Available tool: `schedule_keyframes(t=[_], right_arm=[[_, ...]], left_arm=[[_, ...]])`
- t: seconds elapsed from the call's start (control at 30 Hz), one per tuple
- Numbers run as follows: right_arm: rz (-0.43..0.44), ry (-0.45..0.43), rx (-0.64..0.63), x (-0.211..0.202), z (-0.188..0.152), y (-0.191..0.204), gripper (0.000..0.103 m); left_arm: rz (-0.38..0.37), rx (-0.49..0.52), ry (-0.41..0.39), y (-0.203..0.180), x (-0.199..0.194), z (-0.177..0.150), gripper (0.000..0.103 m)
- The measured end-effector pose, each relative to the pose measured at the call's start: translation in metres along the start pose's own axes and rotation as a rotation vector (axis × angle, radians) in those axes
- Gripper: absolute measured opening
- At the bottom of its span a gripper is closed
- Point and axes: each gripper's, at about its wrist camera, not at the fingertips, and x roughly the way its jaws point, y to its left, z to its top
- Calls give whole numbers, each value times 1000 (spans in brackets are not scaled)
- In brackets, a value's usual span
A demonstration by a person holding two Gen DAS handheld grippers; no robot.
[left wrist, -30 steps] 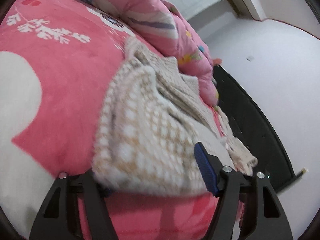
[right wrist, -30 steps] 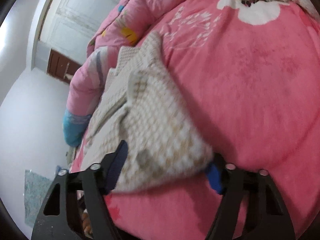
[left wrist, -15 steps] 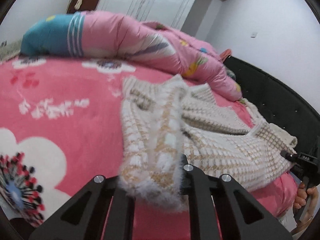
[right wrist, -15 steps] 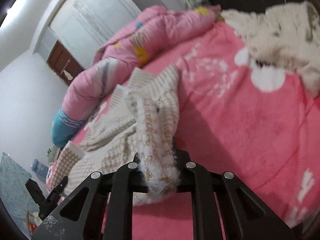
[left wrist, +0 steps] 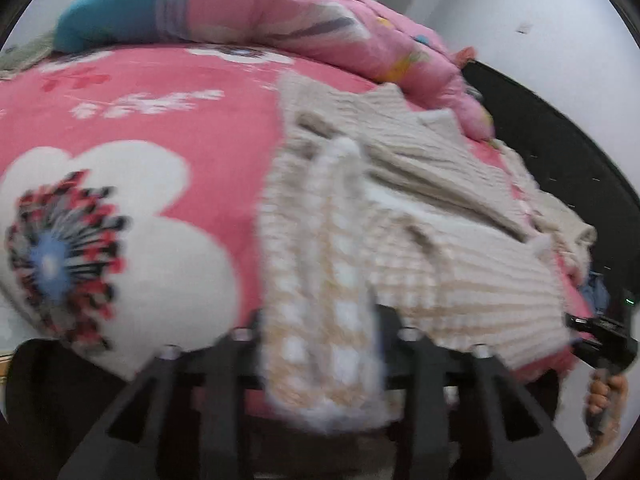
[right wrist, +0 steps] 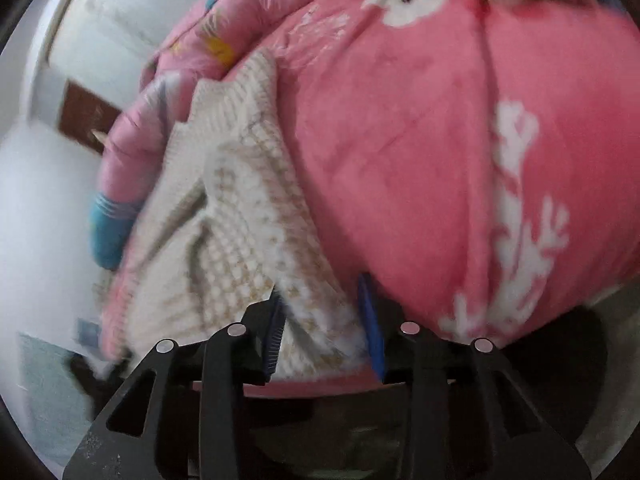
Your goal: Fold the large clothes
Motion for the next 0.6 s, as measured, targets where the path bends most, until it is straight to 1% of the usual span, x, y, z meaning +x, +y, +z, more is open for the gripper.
schedule_keyframes(t=[0.03,0.07,0.1,0.13,0.17,0.2,0.23,0.3,0.37,0.4,0.43,0.53,0.6], right_arm=[[-51,-33,-29,-12,1,3,49],[-122,-78,-67,-23,3,8,56],[-180,-114,-95,-32,3,13,64],[-268,-164,-137,-44,3,20,67],[-313,-193,-161,-51,3,25,67],[-339,-219,-180,-57,3,30,68],[-349,-245,-203,-64,3,38,70],[-332,-289,-265,-71,-2,60,72],[-307,-300,-346,-68,-9,85,74],[-297,-301,-386,-65,-13,95,75],[-281,-300,-453,-61,-21,112,76],[-248,-289,-629,-43,-44,155,77],[-229,-277,-710,-26,-56,173,77]], left_arm=[[43,2,-32,2,-7,2,55],[81,5,-74,5,-18,5,59],[93,3,-98,8,-24,7,63],[111,-6,-133,12,-33,9,64],[126,-12,-156,14,-40,11,65],[131,-11,-167,15,-45,12,65],[130,-7,-180,14,-50,13,65],[107,15,-215,4,-60,15,66],[53,57,-252,-11,-65,15,69],[-1,98,-274,-24,-67,12,71],[-38,128,-284,-32,-66,13,74],[-127,235,-274,-64,-53,11,76],[-147,299,-238,-86,-37,8,76]])
